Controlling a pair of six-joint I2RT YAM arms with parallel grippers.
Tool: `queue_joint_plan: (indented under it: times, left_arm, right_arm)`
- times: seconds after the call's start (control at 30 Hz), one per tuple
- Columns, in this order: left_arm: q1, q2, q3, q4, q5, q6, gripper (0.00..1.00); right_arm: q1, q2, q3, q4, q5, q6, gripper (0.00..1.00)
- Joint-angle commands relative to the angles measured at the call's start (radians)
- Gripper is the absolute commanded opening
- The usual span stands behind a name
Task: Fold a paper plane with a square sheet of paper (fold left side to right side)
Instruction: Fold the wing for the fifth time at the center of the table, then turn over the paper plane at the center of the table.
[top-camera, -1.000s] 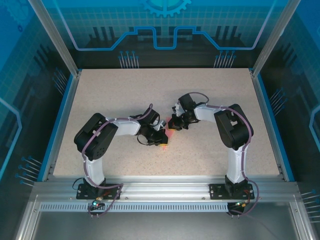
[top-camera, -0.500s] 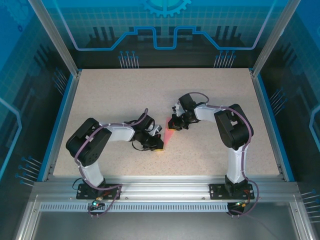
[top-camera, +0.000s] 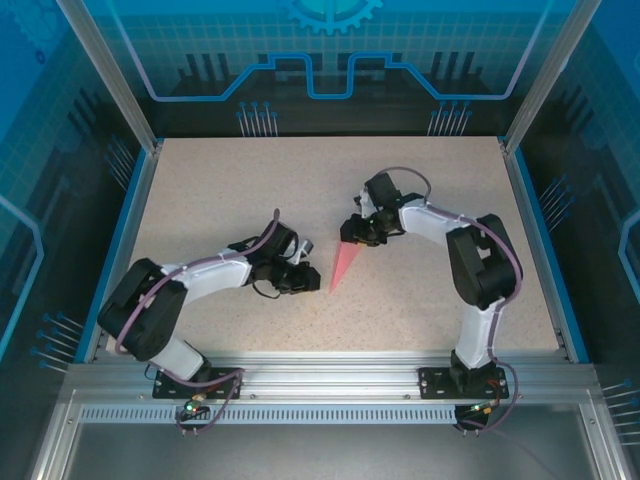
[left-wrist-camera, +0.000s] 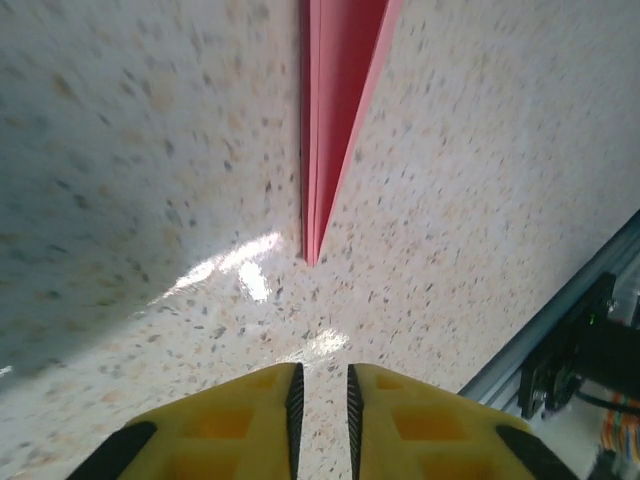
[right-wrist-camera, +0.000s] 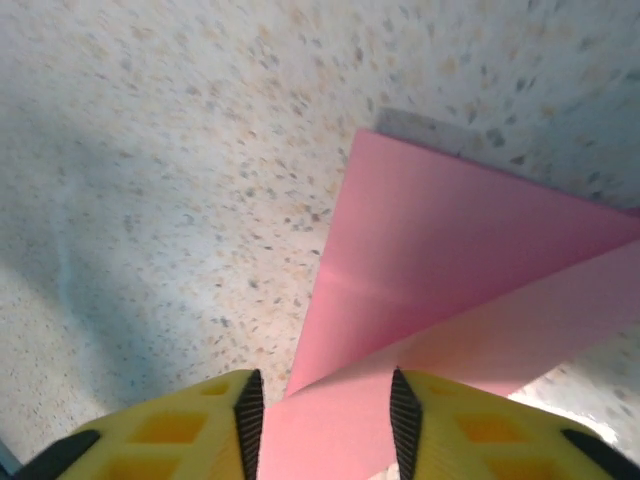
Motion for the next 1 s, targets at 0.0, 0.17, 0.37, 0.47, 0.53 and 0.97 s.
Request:
queue_joint_plan:
  times: [0.0, 0.17, 0.37, 0.47, 0.53, 0.97]
  left_arm:
    - [0.020, -0.064, 0.019, 0.003, -0.139, 0.013, 0.32]
    - [0.036, -0.117, 0.029, 0.017, -0.295, -0.002, 0.46]
    - [0.040, -0.115, 0.051, 0.028, -0.369, -0.014, 0.52]
    - [0.040, -0.109, 0.050, 0.033, -0.370, -0.022, 0.54]
    - [0.041, -0.106, 0.045, 0.033, -0.375, -0.025, 0.56]
    - [0.040, -0.095, 0.066, 0.024, -0.382, -0.022, 0.59]
  right_arm:
    - [0.015, -0.095, -0.007, -0.083, 0.142, 0.011, 0.47]
    - [0.074, -0.137, -0.044, -0.124, 0.256, 0.107, 0.65]
    - [0.143, -0.066, 0.011, -0.155, 0.319, 0.174, 0.73]
    - [0.161, -0.026, 0.044, -0.185, 0.361, 0.191, 0.72]
    - [0.165, -0.013, 0.046, -0.193, 0.371, 0.198, 0.66]
    - [0.168, -0.115, 0.040, -0.244, 0.366, 0.173, 0.15]
